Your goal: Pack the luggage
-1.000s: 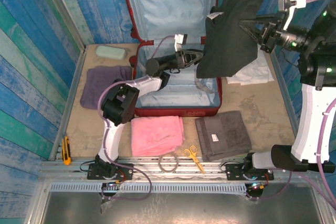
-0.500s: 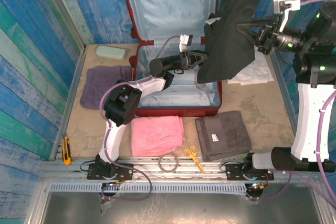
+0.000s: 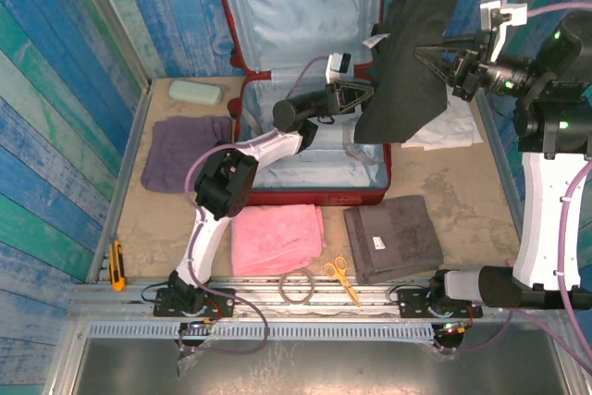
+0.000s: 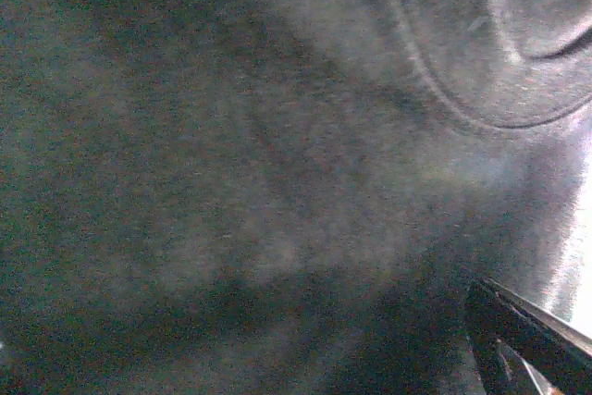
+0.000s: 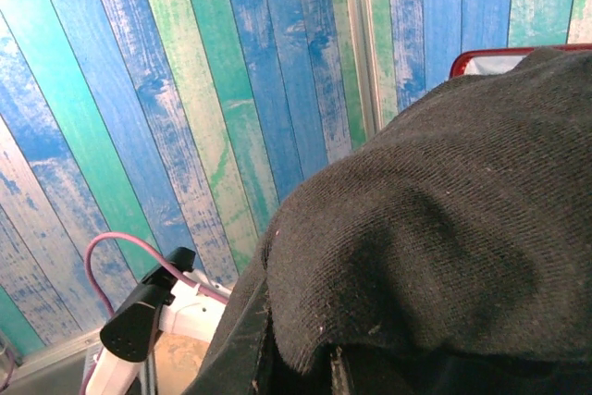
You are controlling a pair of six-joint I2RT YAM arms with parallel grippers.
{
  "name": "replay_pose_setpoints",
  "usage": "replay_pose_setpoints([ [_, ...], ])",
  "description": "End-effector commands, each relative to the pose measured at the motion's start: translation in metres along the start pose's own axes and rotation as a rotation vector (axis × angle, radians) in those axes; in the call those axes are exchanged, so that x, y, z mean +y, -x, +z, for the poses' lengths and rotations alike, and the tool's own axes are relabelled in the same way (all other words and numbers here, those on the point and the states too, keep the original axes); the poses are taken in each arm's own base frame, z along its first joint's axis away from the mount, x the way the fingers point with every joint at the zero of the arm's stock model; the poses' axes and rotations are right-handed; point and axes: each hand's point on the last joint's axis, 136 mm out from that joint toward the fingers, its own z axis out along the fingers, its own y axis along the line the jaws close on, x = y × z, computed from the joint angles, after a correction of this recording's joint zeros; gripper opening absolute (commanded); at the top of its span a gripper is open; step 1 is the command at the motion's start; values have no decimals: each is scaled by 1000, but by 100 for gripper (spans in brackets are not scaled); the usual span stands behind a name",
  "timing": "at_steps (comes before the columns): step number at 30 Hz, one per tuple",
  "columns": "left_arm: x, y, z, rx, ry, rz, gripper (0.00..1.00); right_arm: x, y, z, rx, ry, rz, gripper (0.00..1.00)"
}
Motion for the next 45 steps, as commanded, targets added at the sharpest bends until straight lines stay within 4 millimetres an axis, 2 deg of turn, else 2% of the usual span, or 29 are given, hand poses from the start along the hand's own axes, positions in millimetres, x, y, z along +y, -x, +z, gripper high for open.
replay_pose_setpoints([
  [1,13,-19,-14,-2,-65,49,93,22,12,-5,-27,34,-98,0],
  [4,22,-22,-18,-9,-55,29,93,24,11,-6,-26,36,-101,1],
  [8,12,-22,-8,16,-83,65,93,24,9,-6,-24,37,-101,1],
  [15,2,-20,-3,34,-105,59,94,11,-2,-5,-10,-4,-87,0],
  [18,-3,-21,-2,47,-107,57,99,4,-6,-5,-1,-39,-79,0],
  [20,-9,-21,0,53,-111,69,86,-1,-9,-5,6,-65,-69,1],
  [25,-14,-19,-1,59,-105,62,43,-10,-17,-7,30,-128,-66,1],
  [27,-14,-15,-9,44,-81,57,19,-13,-21,-9,45,-158,-70,0],
  [29,-14,-4,-25,4,-41,60,0,-19,-27,-10,65,-187,-65,0],
  [33,-8,25,-74,-117,101,61,0,-42,-51,-7,124,-242,-14,1],
  [35,-2,33,-89,-123,203,67,0,-60,-70,-2,169,-275,28,1],
  [40,43,21,-109,57,643,133,0,-96,-130,30,360,-351,48,0],
  [45,51,30,-144,176,962,187,0,-131,-170,67,473,-378,73,0],
])
